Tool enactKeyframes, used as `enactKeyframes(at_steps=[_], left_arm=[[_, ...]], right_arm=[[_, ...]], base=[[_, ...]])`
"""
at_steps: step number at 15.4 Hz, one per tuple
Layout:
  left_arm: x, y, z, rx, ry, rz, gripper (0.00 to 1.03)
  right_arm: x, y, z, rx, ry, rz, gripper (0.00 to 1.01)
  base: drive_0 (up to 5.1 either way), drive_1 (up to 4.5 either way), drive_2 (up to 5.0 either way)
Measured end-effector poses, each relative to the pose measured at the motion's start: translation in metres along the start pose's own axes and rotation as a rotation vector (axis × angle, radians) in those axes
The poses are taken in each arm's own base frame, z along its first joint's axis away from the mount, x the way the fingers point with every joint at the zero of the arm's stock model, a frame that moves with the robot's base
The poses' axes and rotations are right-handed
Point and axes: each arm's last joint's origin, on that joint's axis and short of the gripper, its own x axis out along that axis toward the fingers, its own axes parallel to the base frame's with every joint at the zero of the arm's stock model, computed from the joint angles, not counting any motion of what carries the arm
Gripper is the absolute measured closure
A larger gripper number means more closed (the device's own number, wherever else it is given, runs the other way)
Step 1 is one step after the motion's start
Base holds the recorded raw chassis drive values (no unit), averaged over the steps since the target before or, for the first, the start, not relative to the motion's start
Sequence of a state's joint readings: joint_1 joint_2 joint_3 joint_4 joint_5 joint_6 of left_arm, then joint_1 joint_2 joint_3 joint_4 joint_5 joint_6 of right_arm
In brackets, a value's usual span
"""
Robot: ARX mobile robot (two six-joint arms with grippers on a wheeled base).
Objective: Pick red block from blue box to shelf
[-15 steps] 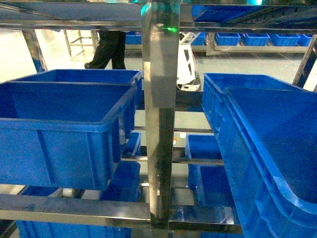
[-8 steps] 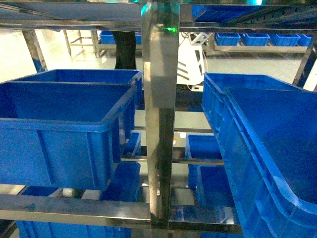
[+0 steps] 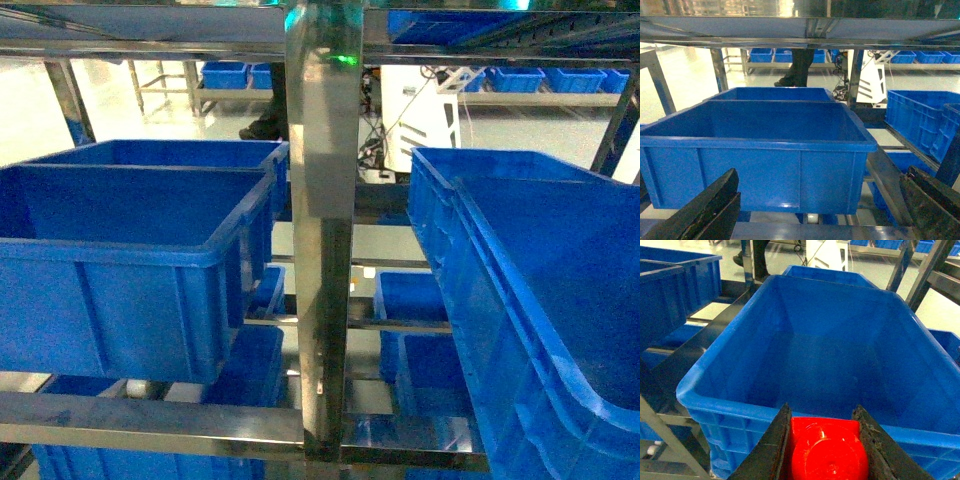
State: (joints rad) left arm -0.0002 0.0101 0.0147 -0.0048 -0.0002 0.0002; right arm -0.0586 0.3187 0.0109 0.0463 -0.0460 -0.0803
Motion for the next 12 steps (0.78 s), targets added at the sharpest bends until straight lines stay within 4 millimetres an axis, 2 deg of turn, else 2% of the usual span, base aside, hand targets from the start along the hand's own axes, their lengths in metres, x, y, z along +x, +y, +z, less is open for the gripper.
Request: enactKeyframes(at_steps=[12], left_arm=[[0.0000,0.0000,0.0000,0.000,0.000,0.000,0.05]], right_arm=[[0.0000,0.0000,0.0000,0.000,0.000,0.000,0.73]], base=[[0.0,0.00,0.0]])
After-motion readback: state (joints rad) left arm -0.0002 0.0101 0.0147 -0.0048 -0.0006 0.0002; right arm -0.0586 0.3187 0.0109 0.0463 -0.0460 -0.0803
